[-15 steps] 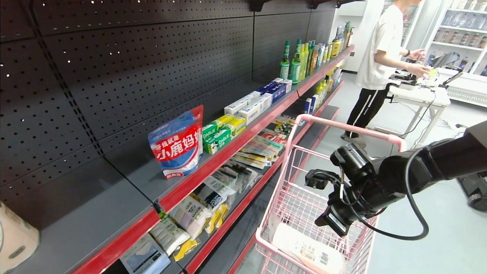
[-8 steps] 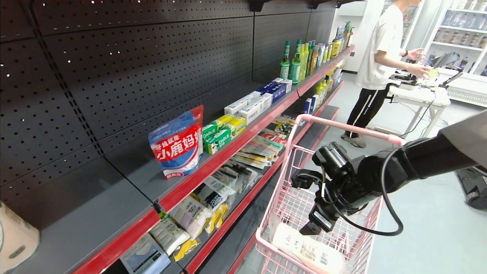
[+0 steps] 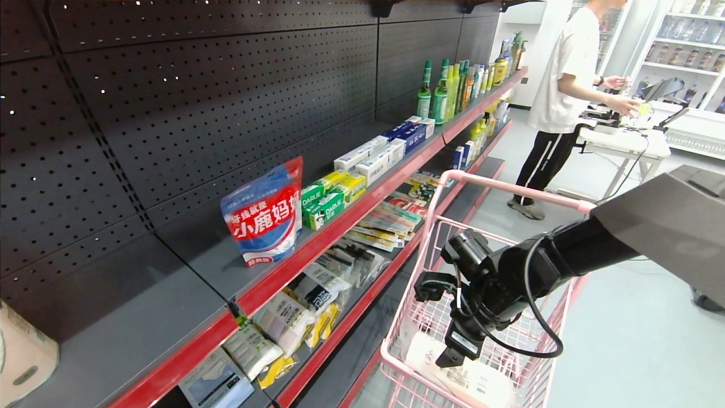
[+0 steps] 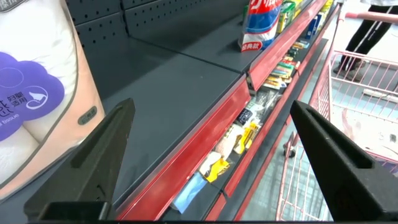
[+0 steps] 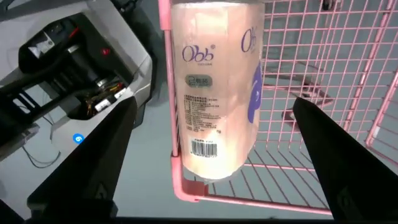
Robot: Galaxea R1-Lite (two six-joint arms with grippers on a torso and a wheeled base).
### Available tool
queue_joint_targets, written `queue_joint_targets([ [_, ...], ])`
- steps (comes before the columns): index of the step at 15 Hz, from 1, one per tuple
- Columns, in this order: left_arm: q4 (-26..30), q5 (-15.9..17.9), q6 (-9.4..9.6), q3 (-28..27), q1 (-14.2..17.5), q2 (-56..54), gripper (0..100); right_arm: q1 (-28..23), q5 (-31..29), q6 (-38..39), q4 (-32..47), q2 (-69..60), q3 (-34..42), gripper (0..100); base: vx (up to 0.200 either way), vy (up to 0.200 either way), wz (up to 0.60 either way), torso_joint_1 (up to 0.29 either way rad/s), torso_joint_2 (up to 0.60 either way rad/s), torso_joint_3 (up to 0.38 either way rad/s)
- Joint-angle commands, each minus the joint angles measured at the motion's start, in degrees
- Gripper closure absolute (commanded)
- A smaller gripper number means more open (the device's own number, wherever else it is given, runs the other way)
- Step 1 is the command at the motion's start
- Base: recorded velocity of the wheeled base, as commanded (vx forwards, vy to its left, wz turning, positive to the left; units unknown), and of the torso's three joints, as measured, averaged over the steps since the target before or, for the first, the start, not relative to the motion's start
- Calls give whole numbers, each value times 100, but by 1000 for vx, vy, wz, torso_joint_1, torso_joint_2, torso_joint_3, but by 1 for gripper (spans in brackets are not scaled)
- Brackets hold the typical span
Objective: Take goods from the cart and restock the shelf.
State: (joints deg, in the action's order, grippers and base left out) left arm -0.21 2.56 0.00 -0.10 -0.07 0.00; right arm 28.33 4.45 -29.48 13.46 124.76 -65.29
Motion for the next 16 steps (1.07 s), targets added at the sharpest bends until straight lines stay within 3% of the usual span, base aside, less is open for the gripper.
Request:
queue_joint_targets([
  [1, 3, -1, 0, 1, -1, 9, 0, -21, 12, -5, -1, 391, -150, 0, 0, 0, 0, 0, 0, 0],
  [16, 3, -1, 9, 1, -1, 9, 0, 261, -49, -23, -1, 681, -634, 0, 0, 0, 0, -47, 108, 62],
])
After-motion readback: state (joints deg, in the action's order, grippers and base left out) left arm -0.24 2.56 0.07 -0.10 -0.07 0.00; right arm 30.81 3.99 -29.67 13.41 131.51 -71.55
